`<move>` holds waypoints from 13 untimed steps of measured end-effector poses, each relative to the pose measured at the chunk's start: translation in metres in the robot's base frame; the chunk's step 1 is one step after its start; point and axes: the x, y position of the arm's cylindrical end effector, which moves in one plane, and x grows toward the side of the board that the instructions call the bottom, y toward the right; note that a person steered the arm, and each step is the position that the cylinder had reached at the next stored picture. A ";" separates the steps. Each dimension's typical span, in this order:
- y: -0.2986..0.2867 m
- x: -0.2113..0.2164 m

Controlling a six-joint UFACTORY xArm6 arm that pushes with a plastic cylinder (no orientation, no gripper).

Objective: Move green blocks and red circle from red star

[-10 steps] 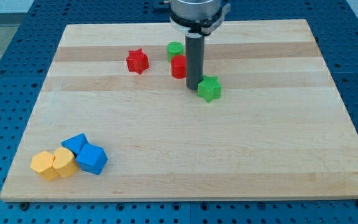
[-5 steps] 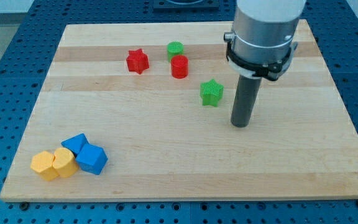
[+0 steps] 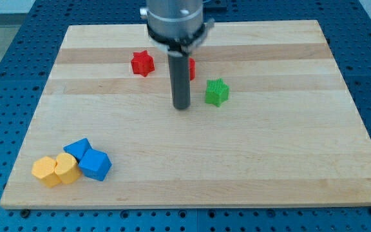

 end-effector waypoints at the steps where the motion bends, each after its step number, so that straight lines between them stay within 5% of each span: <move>1: 0.047 0.047; 2: 0.138 0.029; 3: 0.135 -0.007; 8: 0.009 -0.048; 10: 0.003 -0.114; 13: 0.002 -0.110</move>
